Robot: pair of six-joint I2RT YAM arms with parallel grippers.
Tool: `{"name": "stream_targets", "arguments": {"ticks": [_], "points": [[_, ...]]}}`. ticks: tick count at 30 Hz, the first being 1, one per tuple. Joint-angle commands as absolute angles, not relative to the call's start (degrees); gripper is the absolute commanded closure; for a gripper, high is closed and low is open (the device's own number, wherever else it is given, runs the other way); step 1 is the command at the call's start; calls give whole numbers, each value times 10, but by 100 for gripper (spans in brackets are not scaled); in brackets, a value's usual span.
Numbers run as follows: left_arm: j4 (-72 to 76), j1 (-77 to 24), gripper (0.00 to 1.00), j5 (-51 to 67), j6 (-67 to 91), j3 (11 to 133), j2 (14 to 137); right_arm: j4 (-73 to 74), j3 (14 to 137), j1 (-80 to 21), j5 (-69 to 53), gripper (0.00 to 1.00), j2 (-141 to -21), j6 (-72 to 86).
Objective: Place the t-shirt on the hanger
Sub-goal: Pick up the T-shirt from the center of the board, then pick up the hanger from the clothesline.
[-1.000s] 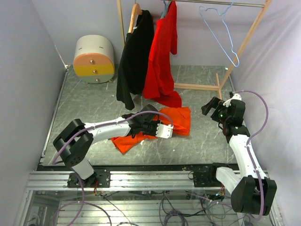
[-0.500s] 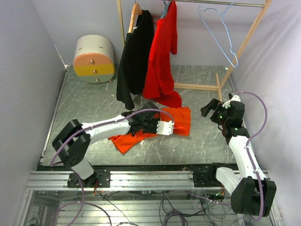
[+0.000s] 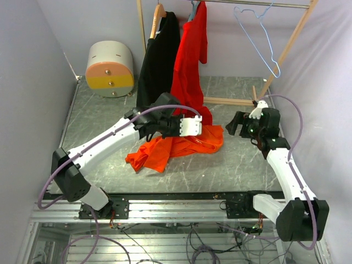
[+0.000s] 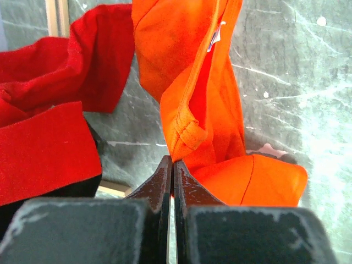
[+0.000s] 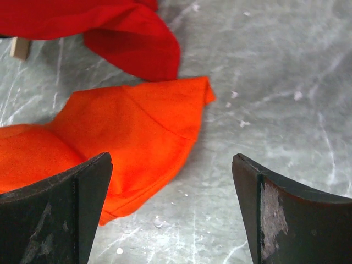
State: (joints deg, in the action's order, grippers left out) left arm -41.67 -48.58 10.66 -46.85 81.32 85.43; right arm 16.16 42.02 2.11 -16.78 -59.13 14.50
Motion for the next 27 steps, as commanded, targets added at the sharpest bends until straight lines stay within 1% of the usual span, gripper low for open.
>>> {"name": "stream_targets", "arguments": {"ticks": [1,5,9,13,17,20,22,27], "points": [[-532,-463,93,156,-430,898,894,206,502,-69,-112,9,-611,95],[-558,-439,93,199,-397,938,924,253,598,-149,-59,9,-629,79],[-549,-420,93,230,-369,949,935,272,684,-184,-11,9,-637,71],[-535,-418,93,238,-357,938,932,225,763,-187,28,9,-645,66],[-524,-418,93,243,-342,921,928,166,863,-187,84,9,-684,46],[-512,-418,93,246,-329,907,919,127,921,-186,147,7,-730,22],[-500,-418,93,249,-317,893,911,101,957,-184,197,4,-765,-1],[-479,-422,93,255,-294,860,896,67,1064,-154,217,4,-863,-10]]}}
